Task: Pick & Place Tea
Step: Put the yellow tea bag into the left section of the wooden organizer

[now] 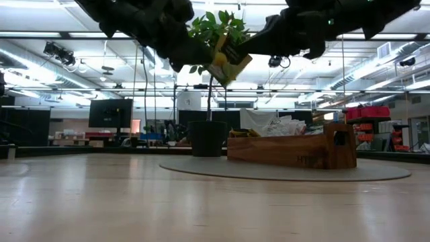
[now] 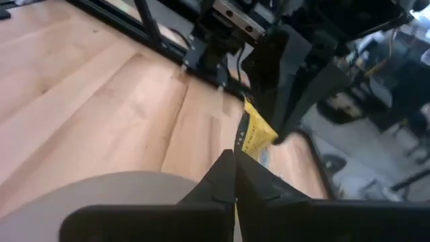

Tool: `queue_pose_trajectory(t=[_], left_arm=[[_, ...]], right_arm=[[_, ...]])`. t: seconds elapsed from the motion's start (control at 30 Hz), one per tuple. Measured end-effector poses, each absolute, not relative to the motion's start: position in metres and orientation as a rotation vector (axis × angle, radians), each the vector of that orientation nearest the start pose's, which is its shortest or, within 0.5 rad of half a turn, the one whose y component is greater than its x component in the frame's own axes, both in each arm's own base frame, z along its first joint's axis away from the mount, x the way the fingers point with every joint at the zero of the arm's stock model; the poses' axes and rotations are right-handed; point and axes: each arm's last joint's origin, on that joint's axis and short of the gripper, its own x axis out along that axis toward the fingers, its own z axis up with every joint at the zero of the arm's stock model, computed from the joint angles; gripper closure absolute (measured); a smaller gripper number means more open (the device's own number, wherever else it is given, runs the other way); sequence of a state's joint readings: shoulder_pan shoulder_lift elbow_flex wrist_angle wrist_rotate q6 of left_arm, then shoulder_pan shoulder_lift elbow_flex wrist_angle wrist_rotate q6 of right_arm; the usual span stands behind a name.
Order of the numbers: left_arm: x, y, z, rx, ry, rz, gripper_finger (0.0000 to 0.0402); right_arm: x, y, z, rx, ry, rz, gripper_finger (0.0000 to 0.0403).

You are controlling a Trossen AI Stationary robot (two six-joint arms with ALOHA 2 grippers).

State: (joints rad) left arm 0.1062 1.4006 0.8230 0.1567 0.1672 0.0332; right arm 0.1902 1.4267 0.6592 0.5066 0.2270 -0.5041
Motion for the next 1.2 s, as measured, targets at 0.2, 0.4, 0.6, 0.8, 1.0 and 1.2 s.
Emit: queue_pose_trajectory(t=[0.2,0.4,0.6,0.8,1.0,1.2], left_arm=[[0.299,0.031,0.238,0.053,0.452,0.063,0.0313],[0.293,0.026,0.223,0.155,0.468,0.171,0.0273],[0.279,0.027,0.201,0.194,0.460,0.347,0.0255],[0.269,0.027,0.186,0.176,0.464,0.390,0.0250],[0.265,0.024,0.183,0.238,0.481,0.545,0.0250],[0.264,0.020,0.183,0.302,0.497,0.578,0.0250]], right_arm=[[0.295,0.049,0.225,-0.436,0.353,-0.037,0.0400],[0.297,0.046,0.231,-0.348,0.467,-0.155,0.0401],[0.299,0.033,0.244,-0.258,0.569,-0.346,0.0402],[0.296,0.017,0.250,-0.135,0.623,-0.541,0.0402],[0.292,0.000,0.246,-0.036,0.647,-0.670,0.0403],[0.292,-0.011,0.237,0.013,0.686,-0.734,0.0403]])
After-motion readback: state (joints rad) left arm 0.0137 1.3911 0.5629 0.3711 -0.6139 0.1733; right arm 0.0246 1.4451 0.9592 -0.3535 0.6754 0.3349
